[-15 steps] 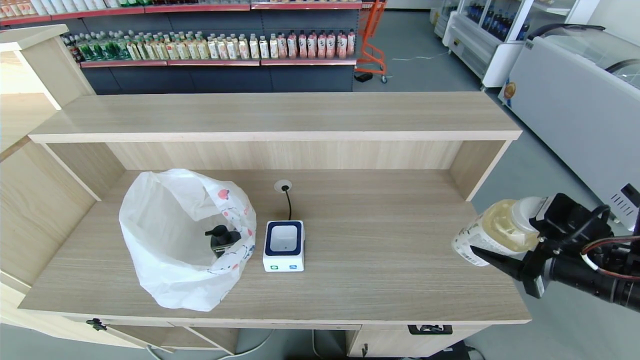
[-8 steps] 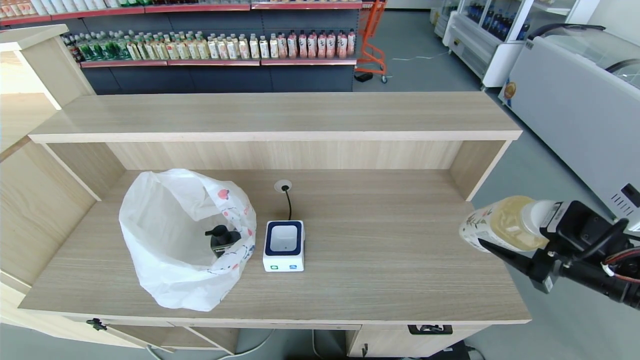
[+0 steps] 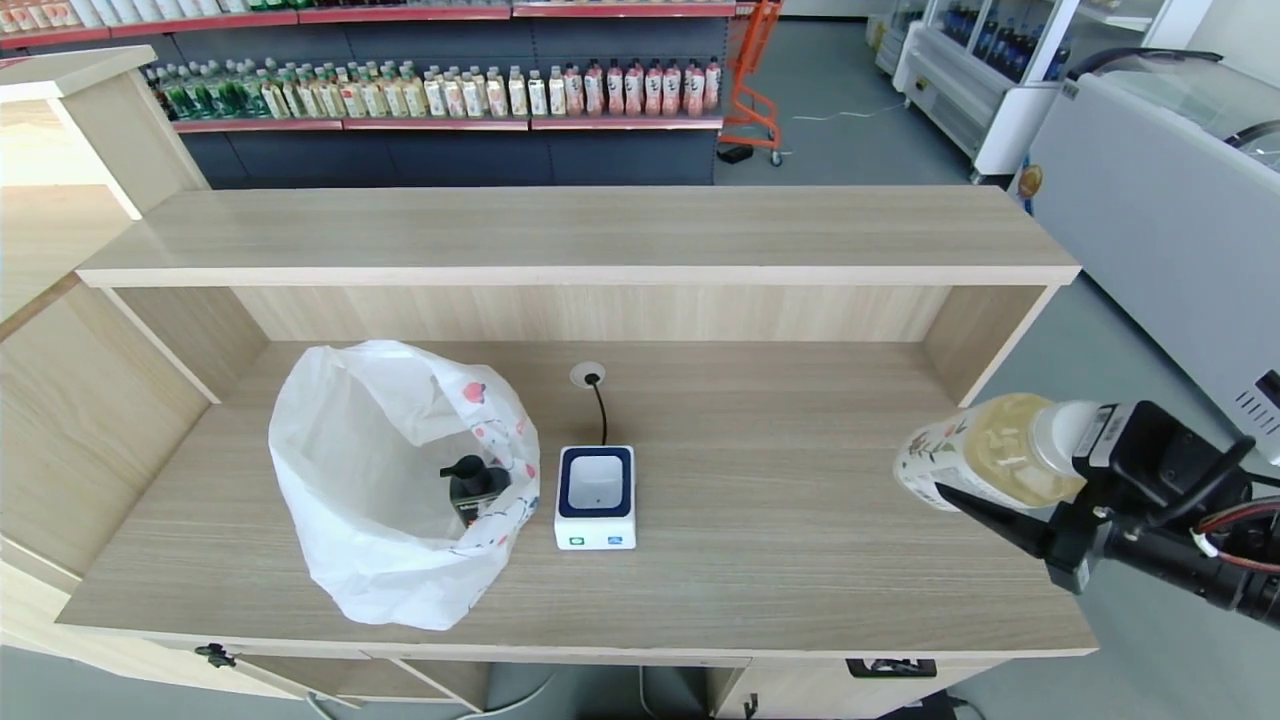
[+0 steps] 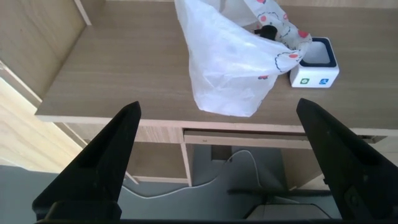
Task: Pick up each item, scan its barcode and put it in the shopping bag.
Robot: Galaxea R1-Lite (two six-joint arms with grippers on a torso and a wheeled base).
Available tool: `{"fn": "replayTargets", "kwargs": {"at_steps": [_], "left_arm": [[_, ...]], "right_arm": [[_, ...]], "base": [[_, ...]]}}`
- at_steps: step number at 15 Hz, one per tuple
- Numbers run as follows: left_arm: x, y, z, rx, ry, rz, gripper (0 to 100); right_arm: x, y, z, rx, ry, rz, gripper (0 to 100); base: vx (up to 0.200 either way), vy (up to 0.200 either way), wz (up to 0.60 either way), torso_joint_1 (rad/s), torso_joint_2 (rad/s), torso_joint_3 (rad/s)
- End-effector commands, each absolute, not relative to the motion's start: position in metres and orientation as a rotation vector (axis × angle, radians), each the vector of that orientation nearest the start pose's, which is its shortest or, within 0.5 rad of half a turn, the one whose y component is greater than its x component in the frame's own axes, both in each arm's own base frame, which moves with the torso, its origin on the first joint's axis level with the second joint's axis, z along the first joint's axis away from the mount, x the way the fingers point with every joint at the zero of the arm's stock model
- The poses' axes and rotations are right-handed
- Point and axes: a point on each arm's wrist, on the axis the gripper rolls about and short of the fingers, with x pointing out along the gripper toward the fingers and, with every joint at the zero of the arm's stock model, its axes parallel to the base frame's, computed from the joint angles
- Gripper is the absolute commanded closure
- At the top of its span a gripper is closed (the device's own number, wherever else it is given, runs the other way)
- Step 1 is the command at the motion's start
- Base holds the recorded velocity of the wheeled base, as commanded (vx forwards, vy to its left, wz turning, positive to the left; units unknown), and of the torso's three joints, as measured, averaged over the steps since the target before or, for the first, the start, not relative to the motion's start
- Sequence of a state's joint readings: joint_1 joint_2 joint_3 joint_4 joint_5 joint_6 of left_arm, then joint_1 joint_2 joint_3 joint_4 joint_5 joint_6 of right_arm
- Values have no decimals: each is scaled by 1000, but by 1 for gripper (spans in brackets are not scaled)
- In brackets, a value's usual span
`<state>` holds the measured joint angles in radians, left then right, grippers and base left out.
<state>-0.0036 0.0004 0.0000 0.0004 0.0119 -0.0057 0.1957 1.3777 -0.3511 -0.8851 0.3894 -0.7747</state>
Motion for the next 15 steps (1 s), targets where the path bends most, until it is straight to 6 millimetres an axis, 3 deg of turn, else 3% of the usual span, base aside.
{"fn": "replayTargets", "kwargs": {"at_steps": [1, 7, 15], "left_arm": [[-23, 0, 75, -5, 0, 9, 0], [-23, 0, 75, 0, 0, 9, 0], [-23, 0, 75, -3, 0, 9, 0]], "right_arm": [[193, 51, 169, -723, -95, 649, 100], [203, 53, 161, -719, -93, 665, 100], [253, 63, 131, -714, -151, 721, 100]], "base": [[0, 200, 0, 7, 2, 7], [0, 200, 0, 3, 0, 2], [0, 175, 0, 3, 4, 1]]}}
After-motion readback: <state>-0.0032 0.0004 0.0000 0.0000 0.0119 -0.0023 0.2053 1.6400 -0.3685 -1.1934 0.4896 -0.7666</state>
